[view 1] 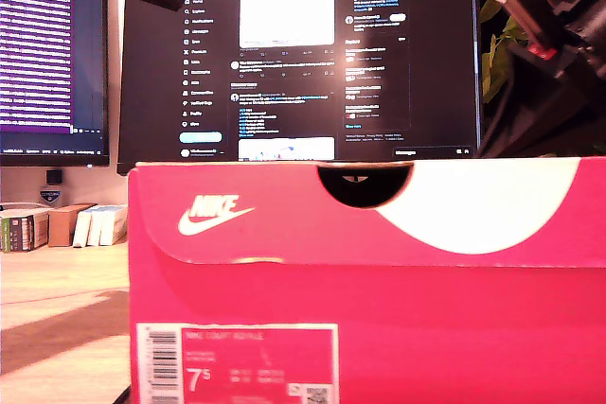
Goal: Close the red shoebox by pushing the lid with your left arm and holding the box in place with your right arm
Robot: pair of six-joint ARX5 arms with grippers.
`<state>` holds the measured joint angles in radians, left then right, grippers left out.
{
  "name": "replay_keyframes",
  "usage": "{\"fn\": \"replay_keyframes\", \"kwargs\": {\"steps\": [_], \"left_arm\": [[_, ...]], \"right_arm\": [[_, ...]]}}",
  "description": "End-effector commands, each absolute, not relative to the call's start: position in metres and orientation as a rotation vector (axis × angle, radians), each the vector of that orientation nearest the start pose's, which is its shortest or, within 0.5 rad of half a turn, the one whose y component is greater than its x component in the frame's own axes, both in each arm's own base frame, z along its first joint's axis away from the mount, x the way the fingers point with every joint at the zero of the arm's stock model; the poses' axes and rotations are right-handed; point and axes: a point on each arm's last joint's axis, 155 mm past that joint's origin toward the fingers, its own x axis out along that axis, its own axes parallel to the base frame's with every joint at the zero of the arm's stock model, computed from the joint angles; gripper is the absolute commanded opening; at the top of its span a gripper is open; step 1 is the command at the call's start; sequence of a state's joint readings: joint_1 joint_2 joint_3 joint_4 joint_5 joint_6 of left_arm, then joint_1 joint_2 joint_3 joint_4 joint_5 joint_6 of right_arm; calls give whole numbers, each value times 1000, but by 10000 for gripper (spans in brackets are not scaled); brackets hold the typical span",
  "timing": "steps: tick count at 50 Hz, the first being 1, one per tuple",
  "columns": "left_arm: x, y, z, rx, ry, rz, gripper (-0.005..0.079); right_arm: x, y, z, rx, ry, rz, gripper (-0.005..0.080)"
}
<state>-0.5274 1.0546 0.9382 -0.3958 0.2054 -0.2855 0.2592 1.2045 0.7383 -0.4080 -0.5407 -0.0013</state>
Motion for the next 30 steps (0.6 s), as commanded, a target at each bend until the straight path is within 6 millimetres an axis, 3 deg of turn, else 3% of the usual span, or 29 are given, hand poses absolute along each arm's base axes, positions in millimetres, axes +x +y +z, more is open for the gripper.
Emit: {"fn": "replay_keyframes", "kwargs": {"steps": [1, 11, 21, 30], "left_arm": [[290, -200, 244, -148, 582, -597, -19], [292, -164, 264, -58, 482, -487, -19], [288, -133, 274, -27, 421, -427, -19], [282, -114, 267, -30, 375, -395, -19]], "right_arm": [[281, 173, 119, 117, 874, 749, -12], [299, 144, 153, 47, 714, 608, -13], [306, 110, 201, -38, 522, 456, -12], [304, 69, 236, -75, 389, 283, -13]]}}
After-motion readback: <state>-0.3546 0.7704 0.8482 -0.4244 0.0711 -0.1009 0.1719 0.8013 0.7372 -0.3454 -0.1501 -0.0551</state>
